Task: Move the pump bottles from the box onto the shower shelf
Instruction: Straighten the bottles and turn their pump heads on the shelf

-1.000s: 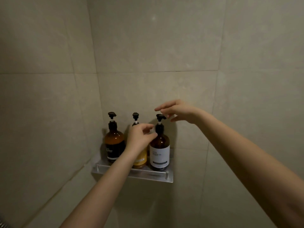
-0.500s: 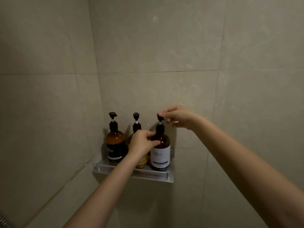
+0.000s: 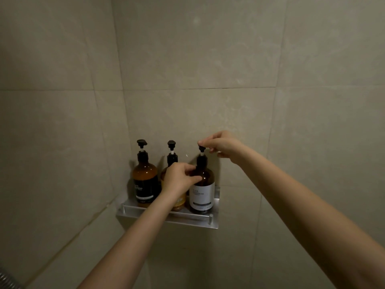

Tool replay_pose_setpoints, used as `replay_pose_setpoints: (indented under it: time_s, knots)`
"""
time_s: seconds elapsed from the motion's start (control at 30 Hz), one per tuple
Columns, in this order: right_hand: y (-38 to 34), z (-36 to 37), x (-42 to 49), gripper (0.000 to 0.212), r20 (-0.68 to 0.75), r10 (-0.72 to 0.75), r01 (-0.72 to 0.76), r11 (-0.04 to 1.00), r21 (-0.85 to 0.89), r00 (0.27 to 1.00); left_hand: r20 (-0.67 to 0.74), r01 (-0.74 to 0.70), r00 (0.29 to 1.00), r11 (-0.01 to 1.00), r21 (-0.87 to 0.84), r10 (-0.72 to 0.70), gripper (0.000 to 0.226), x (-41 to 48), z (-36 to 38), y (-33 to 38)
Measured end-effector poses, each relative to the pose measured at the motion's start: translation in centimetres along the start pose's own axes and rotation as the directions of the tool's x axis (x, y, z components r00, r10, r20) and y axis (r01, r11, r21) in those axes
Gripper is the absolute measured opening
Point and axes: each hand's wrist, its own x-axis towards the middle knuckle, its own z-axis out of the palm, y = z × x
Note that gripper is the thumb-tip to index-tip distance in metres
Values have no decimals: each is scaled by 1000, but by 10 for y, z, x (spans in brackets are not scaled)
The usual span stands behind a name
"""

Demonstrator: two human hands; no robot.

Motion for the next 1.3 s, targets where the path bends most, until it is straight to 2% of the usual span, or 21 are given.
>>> replay_pose_setpoints:
  time_s: [0.37, 0.6, 0.67, 0.83, 0.93, 1.07, 1.13, 1.3]
  knots:
    - [-3, 2, -4, 41, 15, 24, -24, 999, -22, 1000, 6, -5, 1000, 1000, -12, 5, 46, -2, 0, -2]
    - [-5, 2, -8, 36, 47, 22, -21, 1000, -19, 999, 7, -12, 1000, 999, -33, 12, 46, -6, -1, 0]
    - [-8, 1, -9, 30, 73, 7, -3, 998, -57, 997, -41, -42, 998, 998, -54, 39, 46, -10, -2, 2]
    - [-30, -4, -4, 35, 6, -156, 154, 961, -229, 988, -326, -109, 944, 980, -166, 50, 32, -18, -27, -4]
    - [-48, 1, 3, 27, 77, -207, 220, 942, -254, 975, -385, -75, 923, 987, -139, 16, 29, -18, -47, -18]
    - [-62, 29, 14, 30, 144, -226, 264, 891, -370, 963, -273, 43, 961, 998, -40, -52, 43, -13, -56, -38]
    - [-65, 46, 20, 37, 150, -220, 264, 857, -442, 964, -213, 59, 976, 998, 11, -56, 50, -11, -51, -44]
    - [-65, 68, 30, 35, 109, -209, 233, 791, -566, 972, -158, 101, 983, 994, 44, -93, 57, -3, -46, -48]
